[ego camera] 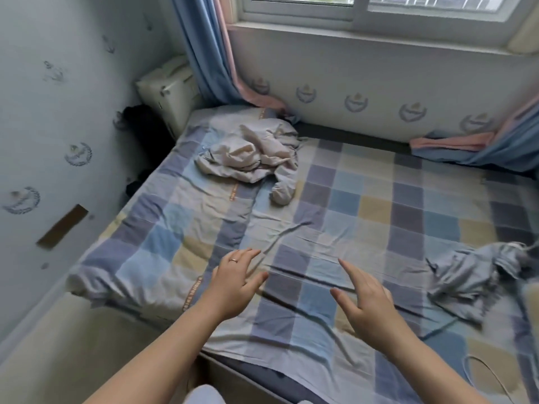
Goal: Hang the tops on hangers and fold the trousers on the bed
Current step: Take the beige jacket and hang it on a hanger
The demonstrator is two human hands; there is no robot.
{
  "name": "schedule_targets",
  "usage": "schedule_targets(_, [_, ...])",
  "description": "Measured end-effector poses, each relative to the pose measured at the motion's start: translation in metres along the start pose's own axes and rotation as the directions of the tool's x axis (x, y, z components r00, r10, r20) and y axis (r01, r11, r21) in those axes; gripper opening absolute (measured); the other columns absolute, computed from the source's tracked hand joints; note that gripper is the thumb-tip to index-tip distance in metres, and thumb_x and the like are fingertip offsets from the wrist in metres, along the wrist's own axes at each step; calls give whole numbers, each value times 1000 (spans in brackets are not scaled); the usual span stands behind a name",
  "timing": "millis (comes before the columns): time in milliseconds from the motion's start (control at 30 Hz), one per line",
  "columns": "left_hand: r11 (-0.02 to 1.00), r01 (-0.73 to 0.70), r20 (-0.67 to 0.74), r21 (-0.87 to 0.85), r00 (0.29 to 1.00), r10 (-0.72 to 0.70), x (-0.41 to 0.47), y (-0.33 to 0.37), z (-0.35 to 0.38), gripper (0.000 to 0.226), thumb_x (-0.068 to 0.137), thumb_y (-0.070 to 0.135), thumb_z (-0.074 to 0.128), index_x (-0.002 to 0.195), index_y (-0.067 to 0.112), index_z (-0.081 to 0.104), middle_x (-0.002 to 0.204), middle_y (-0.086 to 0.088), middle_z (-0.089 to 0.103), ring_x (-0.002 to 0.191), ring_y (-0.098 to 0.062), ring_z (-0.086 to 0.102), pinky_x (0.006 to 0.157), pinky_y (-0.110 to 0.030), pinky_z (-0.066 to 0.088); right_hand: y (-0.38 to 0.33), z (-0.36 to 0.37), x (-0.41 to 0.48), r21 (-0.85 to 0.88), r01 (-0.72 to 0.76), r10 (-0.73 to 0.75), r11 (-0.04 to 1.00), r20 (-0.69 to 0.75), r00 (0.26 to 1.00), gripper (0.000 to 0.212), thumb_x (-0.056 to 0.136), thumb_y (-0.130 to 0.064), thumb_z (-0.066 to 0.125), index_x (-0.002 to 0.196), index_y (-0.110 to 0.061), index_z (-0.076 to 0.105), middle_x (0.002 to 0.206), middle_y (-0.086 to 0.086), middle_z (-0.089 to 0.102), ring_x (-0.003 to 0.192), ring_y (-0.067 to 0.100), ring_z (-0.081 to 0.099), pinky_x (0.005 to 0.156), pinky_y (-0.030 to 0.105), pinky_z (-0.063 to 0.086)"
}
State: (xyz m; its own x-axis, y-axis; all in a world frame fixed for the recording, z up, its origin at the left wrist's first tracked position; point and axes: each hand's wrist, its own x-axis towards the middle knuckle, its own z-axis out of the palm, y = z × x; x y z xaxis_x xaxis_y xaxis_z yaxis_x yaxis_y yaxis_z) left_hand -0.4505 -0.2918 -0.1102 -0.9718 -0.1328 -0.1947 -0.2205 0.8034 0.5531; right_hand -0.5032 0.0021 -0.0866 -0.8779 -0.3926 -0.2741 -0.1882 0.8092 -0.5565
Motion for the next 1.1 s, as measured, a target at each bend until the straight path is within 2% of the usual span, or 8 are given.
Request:
schedule_targets(133, [1000, -16, -21, -8, 1000, 16, 54, -83, -48, 57, 100, 46, 55, 151, 24, 42, 156, 3, 41, 147, -21, 29, 119, -42, 25, -68, 46, 75, -26, 28, -29, 999, -18, 999, 63, 101, -51, 44, 157, -39, 18, 160, -15, 28, 147, 11, 26, 117, 38, 23])
schedule_targets(267, [998, -60, 23, 0, 998, 60, 118, -180, -102, 56, 100, 44, 55, 150, 24, 43, 152, 5, 45, 142, -19, 33, 117, -33, 25, -145, 104, 153, -50, -33, 31, 998, -37, 999, 64, 101, -51, 46, 157, -39, 18, 160, -14, 29, 147, 11, 26, 115, 38, 24])
schedule_targets(400, [1000, -17, 92, 18, 996, 16, 173, -272, -151, 54, 99, 48, 53, 148, 29, 42, 150, 6, 46, 142, -20, 33, 115, -44, 31, -218, 149, 232, -53, -104, 101, 993, -61, 993, 65, 100, -48, 50, 157, -35, 22, 160, -9, 32, 147, 15, 29, 115, 40, 26])
schedule_targets(567, [998, 45, 168, 45, 984, -52, 247, -359, -172, 53, 100, 51, 49, 148, 34, 39, 153, 9, 41, 144, -18, 28, 114, -45, 31, -263, 193, 340, -73, -127, 123, 989, -50, 991, 65, 100, -49, 47, 157, -37, 19, 161, -11, 29, 148, 15, 26, 117, 42, 26])
schedule_targets(800, [975, -21, 216, 223, 976, -28, 381, -472, -94, 54, 99, 55, 46, 149, 39, 33, 166, 5, 19, 151, -18, 14, 117, -44, 23, -230, 294, 516, -130, -173, 164, 976, -73, 984, 66, 101, -48, 46, 158, -35, 17, 162, -8, 28, 147, 18, 27, 115, 43, 29])
schedule_targets(967, [932, -111, 169, 344, 984, 55, 499, -544, 8, 58, 97, 58, 47, 150, 44, 27, 169, 3, 3, 152, -24, 8, 117, -46, 24, -166, 378, 657, -206, -90, 60, 974, -147, 987, 68, 99, -43, 49, 158, -33, 17, 162, -3, 27, 146, 22, 27, 115, 45, 33])
schedule_targets(1033, [927, -122, 122, 354, 989, 84, 553, -563, 42, 61, 97, 56, 49, 151, 45, 24, 169, 3, -4, 152, -28, 12, 116, -47, 28, -139, 403, 712, -234, -64, 15, 970, -207, 978, 70, 98, -42, 51, 158, -34, 17, 163, -2, 23, 147, 23, 23, 114, 48, 33])
schedule_targets(1100, [950, -126, 25, 286, 992, 124, 605, -574, 67, 63, 96, 52, 54, 152, 47, 25, 169, 3, -9, 145, -33, 29, 113, -47, 36, -116, 422, 761, -261, -44, -28, 964, -264, 964, 72, 97, -42, 52, 158, -36, 16, 164, -3, 17, 149, 24, 16, 114, 53, 32])
